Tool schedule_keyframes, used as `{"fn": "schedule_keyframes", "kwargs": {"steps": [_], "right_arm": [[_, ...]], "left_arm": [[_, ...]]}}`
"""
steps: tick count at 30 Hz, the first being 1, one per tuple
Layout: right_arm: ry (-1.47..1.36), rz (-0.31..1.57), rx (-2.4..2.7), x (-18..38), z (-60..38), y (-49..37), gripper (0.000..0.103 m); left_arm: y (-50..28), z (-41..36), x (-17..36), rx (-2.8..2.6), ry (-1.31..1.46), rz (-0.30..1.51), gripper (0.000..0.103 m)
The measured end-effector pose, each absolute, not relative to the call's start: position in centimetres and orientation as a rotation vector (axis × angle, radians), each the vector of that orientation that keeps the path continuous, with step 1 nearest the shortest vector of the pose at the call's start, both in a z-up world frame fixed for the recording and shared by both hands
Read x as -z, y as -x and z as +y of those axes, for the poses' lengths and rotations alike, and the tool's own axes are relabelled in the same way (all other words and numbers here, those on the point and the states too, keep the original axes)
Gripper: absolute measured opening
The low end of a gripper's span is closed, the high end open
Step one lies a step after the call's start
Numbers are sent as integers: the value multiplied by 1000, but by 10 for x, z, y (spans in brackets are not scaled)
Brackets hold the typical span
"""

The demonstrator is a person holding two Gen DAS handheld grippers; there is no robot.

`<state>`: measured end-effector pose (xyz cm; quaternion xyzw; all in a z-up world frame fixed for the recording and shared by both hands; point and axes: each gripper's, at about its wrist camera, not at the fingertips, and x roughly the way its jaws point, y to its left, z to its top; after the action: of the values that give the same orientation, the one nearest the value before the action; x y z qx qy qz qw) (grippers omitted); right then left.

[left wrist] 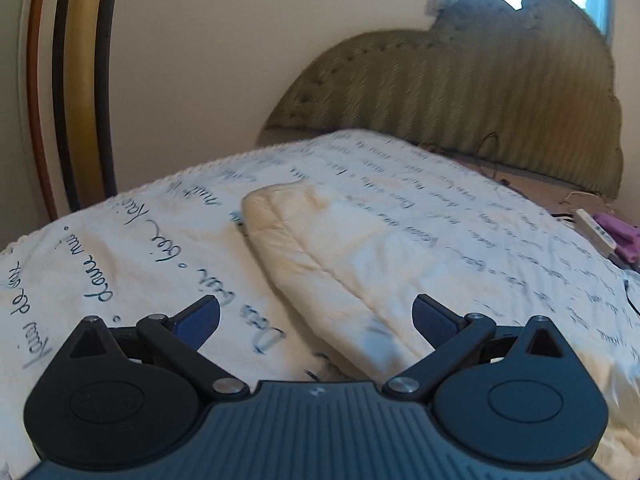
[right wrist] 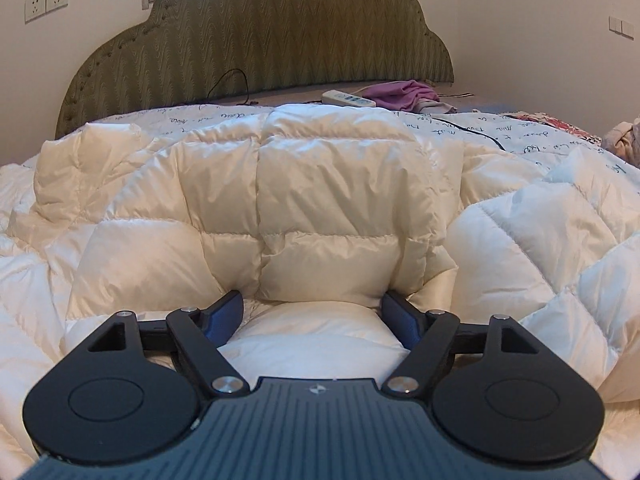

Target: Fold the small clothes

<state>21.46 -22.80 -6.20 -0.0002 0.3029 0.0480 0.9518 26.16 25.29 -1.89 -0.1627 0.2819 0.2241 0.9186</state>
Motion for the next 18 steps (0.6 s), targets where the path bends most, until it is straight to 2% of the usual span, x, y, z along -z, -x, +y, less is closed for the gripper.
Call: {"fn": "schedule_keyframes", "kwargs": {"steps": [5, 14, 16, 18], "right_arm": [[-44, 597, -123, 64, -235, -212, 83], [-50, 587, -129, 66, -237, -212, 85], [-50, 587, -129, 66, -237, -212, 85], [-50, 587, -129, 66, -237, -212, 85]], "left_arm": [[-288, 335, 39, -327, 772, 720, 103], [-303, 370, 53, -263, 1072, 582, 102], [-307, 372, 53, -248, 1112, 544, 88], [-314, 374, 55, -238, 1152, 543, 59]]}}
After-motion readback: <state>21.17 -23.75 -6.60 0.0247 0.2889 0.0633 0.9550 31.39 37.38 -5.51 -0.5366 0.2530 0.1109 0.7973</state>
